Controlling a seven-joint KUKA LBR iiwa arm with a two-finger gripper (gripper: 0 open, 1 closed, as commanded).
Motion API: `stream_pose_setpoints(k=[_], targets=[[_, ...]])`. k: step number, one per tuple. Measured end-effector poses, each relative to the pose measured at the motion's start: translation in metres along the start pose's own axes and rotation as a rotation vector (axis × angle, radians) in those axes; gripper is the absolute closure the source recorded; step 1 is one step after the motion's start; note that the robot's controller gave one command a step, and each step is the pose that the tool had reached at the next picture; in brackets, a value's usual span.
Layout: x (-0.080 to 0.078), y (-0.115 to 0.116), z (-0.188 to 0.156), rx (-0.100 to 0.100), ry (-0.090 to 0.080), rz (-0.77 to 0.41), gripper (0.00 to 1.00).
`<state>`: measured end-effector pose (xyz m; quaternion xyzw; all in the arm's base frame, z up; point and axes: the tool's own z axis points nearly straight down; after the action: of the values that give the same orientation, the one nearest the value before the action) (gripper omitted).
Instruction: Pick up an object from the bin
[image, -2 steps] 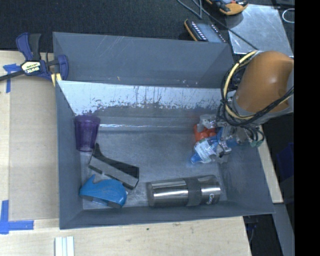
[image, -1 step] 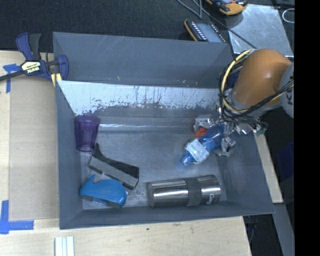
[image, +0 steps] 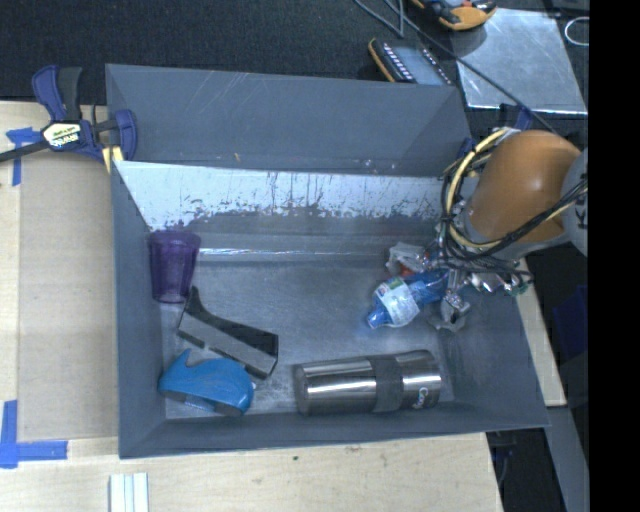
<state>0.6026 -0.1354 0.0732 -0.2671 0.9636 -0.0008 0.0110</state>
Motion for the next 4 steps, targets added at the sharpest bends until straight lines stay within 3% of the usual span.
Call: stream_pose_setpoints(k=[1, 3, 4], targets=[[-0.025, -0.007, -0.005, -0.012, 0.017, -0.123, 1.0], [-0.025, -0.006, -0.007, -0.012, 0.015, -0.123, 1.0], [-0.026, -0.004, -0.024, -0.017, 0.013, -0.123, 1.0]])
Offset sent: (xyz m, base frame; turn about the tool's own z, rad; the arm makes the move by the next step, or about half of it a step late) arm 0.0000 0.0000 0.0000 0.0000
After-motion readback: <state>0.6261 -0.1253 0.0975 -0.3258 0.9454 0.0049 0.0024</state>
